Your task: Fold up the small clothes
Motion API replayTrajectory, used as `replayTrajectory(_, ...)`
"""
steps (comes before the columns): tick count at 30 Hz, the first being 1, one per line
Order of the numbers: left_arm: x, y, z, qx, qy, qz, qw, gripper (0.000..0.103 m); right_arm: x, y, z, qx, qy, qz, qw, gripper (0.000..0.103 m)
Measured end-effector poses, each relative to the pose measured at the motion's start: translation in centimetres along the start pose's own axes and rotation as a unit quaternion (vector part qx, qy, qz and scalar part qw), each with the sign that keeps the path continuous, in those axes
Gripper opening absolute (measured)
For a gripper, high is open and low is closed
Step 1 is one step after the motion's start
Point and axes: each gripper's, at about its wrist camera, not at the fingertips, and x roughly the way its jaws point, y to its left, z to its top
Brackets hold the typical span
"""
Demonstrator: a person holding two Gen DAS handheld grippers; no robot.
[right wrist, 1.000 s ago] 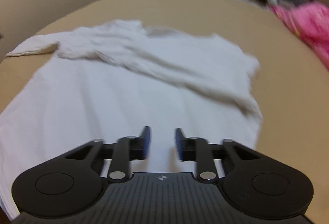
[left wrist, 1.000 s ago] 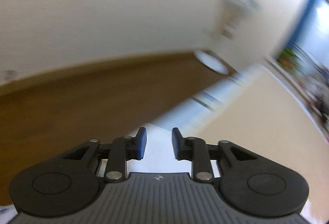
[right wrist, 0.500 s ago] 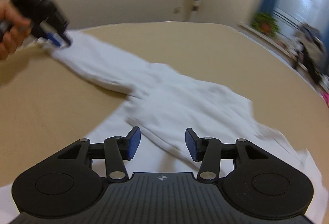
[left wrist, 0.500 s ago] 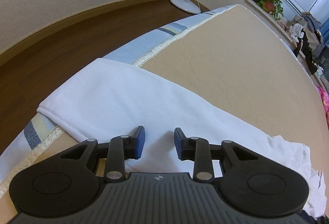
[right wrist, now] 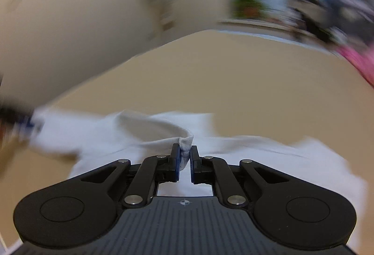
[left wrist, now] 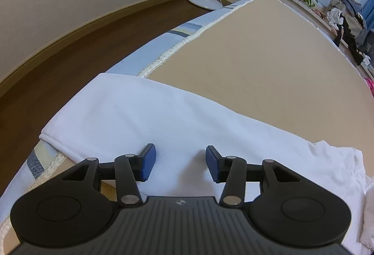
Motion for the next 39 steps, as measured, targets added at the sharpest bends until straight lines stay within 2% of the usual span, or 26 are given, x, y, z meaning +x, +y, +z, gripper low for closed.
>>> replayTrajectory(2, 1.1, -0.6, 1.3, -0.005, 0.003, -0.001, 1.0000, 0.051, -3.4, -8.3, 0.4, 0.065, -0.011, -0.064, 0.996, 0.007)
replayTrajectory(4, 1.9, -0.6, 2.0, -0.023, 0.005, -0.004, 0.9997, 0.051, -7.2, -17.1, 0.1, 0.130, -0.018, -0.171, 0.976, 0.007)
replayTrajectory(5, 1.8, -0.4, 2.1, -0.033, 0.005, -0.003, 0.9994, 0.050, -9.2, -21.4, -0.2, 0.168, -0.035, -0.258, 0.951, 0.007)
replayTrajectory(6, 1.7, -0.4, 2.2, -0.038, 0.005, -0.001, 0.9993, 0.050, -11.4, -25.7, -0.8, 0.214, -0.026, -0.358, 0.908, 0.008)
replayTrajectory(7, 1.6, -0.6, 2.2, -0.039, 0.005, 0.002, 0.9992, 0.050, -13.5, -28.9, -1.6, 0.253, -0.021, -0.433, 0.865, 0.012)
replayTrajectory(8, 1.5, -0.8, 2.2, -0.038, 0.005, 0.005, 0.9993, 0.050, -15.8, -31.4, -2.5, 0.285, -0.029, -0.480, 0.829, 0.012)
replayTrajectory(9, 1.3, -1.0, 2.2, -0.037, 0.002, 0.010, 0.9993, 0.050, -17.6, -32.6, -3.4, 0.306, -0.044, -0.499, 0.809, 0.013)
replayTrajectory(10, 0.8, -1.3, 2.1, -0.034, -0.002, 0.015, 0.9993, 0.050, -19.0, -33.1, -4.2, 0.323, -0.063, -0.504, 0.798, 0.013)
replayTrajectory(11, 0.5, -1.8, 2.0, -0.029, -0.009, 0.017, 0.9994, 0.050, -19.7, -33.0, -4.9, 0.329, -0.078, -0.496, 0.799, 0.013)
replayTrajectory(12, 0.0, -2.4, 1.9, -0.020, -0.018, 0.018, 0.9995, 0.050, -19.8, -32.4, -5.5, 0.328, -0.088, -0.477, 0.810, 0.013)
replayTrajectory(14, -0.9, -4.0, 1.5, 0.007, -0.039, 0.016, 0.9991, 0.050, -18.6, -30.5, -6.5, 0.316, -0.093, -0.430, 0.841, 0.014)
replayTrajectory(16, -1.8, -6.1, 0.7, 0.036, -0.058, -0.003, 0.9977, 0.051, -16.5, -28.5, -7.8, 0.319, -0.089, -0.349, 0.877, 0.026)
replayTrajectory(18, -2.5, -8.3, -0.3, 0.068, -0.071, -0.031, 0.9946, 0.051, -14.8, -26.8, -9.1, 0.330, -0.072, -0.278, 0.899, 0.031)
replayTrajectory(19, -2.8, -9.6, -0.9, 0.089, -0.076, -0.050, 0.9919, 0.051, -13.6, -26.2, -9.5, 0.340, -0.054, -0.251, 0.905, 0.032)
replayTrajectory(21, -3.4, -12.2, -2.4, 0.130, -0.077, -0.095, 0.9839, 0.051, -11.6, -26.1, -10.6, 0.365, -0.011, -0.246, 0.898, 0.031)
replayTrajectory(23, -3.7, -14.5, -3.9, 0.170, -0.073, -0.138, 0.9730, 0.051, -10.8, -26.6, -11.3, 0.358, 0.028, -0.302, 0.883, 0.023)
replayTrajectory(24, -3.7, -15.7, -4.7, 0.194, -0.071, -0.160, 0.9653, 0.051, -11.1, -27.1, -11.7, 0.363, 0.024, -0.317, 0.876, 0.002)
replayTrajectory(27, -2.2, -18.0, -6.9, 0.256, -0.066, -0.189, 0.9457, 0.051, -12.7, -28.2, -11.9, 0.406, 0.007, -0.327, 0.853, 0.000)
replayTrajectory(28, -1.0, -18.6, -7.5, 0.276, -0.053, -0.171, 0.9443, 0.051, -12.9, -28.0, -11.8, 0.402, 0.007, -0.340, 0.850, 0.000)
replayTrajectory(29, 0.6, -18.9, -7.9, 0.287, -0.027, -0.130, 0.9488, 0.054, -13.0, -27.7, -11.6, 0.396, 0.005, -0.350, 0.849, 0.000)
replayTrajectory(30, 1.9, -18.7, -8.1, 0.280, -0.007, -0.109, 0.9537, 0.057, -13.0, -27.1, -11.5, 0.391, 0.003, -0.359, 0.847, 0.002)
replayTrajectory(31, 1.9, -18.4, -7.9, 0.258, -0.013, -0.118, 0.9590, 0.058, -13.1, -26.8, -11.4, 0.388, 0.002, -0.363, 0.847, 0.006)
replayTrajectory(33, 1.2, -19.1, -7.2, 0.242, -0.013, -0.112, 0.9637, 0.055, -12.6, -25.9, -11.1, 0.379, -0.007, -0.359, 0.853, 0.006)
replayTrajectory(34, 0.5, -19.6, -7.0, 0.240, -0.033, -0.122, 0.9625, 0.055, -12.4, -25.6, -10.9, 0.370, -0.013, -0.351, 0.860, 0.006)
replayTrajectory(36, -0.4, -20.9, -6.3, 0.238, -0.065, -0.139, 0.9592, 0.055, -12.6, -23.2, -10.3, 0.344, -0.025, -0.328, 0.879, 0.009)
replayTrajectory(39, 0.4, -23.7, -4.7, 0.226, -0.073, -0.162, 0.9577, 0.055, -12.4, -20.6, -8.8, 0.298, -0.042, -0.291, 0.908, 0.022)
